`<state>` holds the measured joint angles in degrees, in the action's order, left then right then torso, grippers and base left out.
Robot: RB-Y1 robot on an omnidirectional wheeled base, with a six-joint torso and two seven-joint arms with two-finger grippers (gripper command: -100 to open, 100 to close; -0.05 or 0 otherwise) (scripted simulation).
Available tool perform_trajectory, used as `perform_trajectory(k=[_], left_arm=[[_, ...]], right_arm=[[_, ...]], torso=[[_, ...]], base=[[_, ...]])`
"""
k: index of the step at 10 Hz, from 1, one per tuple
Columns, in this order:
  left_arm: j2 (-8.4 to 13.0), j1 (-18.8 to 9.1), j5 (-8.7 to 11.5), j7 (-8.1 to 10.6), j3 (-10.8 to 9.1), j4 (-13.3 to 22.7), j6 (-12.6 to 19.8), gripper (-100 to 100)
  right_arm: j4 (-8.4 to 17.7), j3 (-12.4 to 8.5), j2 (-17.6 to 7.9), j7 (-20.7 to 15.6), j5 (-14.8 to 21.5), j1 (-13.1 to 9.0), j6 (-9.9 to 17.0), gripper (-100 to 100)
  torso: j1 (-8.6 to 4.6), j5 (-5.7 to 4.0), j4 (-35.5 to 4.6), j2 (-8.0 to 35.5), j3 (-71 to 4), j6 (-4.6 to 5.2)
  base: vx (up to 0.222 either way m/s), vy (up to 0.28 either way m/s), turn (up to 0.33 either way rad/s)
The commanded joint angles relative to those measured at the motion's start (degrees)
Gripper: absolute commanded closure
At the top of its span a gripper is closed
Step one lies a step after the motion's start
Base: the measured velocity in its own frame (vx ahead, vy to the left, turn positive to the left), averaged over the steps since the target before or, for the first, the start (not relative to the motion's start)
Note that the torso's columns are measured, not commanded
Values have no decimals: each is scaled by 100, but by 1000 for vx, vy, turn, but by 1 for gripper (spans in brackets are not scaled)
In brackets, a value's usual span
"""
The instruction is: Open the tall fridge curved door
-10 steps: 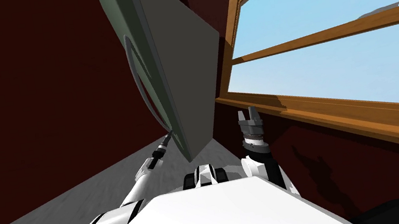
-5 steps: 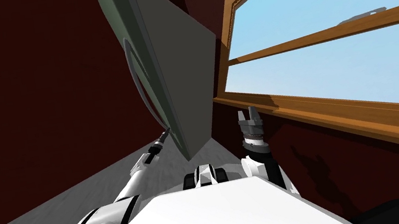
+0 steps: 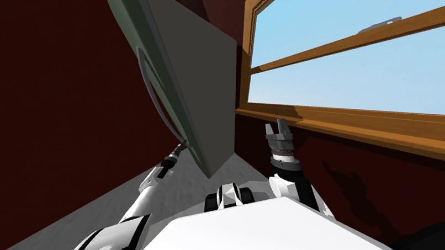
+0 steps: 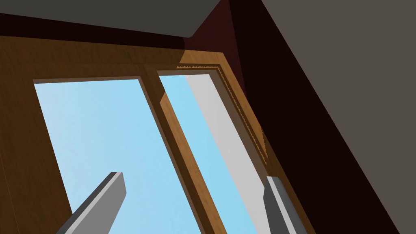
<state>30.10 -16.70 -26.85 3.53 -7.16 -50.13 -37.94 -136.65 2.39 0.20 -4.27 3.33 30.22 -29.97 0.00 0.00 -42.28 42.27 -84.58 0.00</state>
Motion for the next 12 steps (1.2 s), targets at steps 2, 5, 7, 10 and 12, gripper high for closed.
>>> perform_trajectory(k=[2, 5, 7, 10, 12], left_arm=[[381, -215, -113, 155, 52, -47, 436, -100], [478, -230, -144, 207, 73, -136, 566, -100], [483, -227, -148, 217, 75, -154, 603, 100], [580, -143, -216, 419, 201, -271, 302, 100], [677, -60, -284, 621, 329, -389, -1, 100]], right_arm=[[0, 0, 0, 0, 0, 0, 0, 0], [0, 0, 0, 0, 0, 0, 0, 0], [0, -1, -1, 0, 0, 1, 0, 0], [0, -3, -4, 0, 0, -1, 0, 0], [1, -4, -4, 0, -1, 0, 0, 0]], torso=[[3, 0, -1, 2, 1, -1], [2, 0, -1, 4, 2, 0], [11, 4, 3, -9, -6, 0], [94, 13, -24, 11, 7, -5], [38, -10, -22, -48, -29, 11]], base=[[-46, -45, -14], [-41, -39, -6], [-3, -2, 0], [-69, 271, -29], [-54, 334, 8]])
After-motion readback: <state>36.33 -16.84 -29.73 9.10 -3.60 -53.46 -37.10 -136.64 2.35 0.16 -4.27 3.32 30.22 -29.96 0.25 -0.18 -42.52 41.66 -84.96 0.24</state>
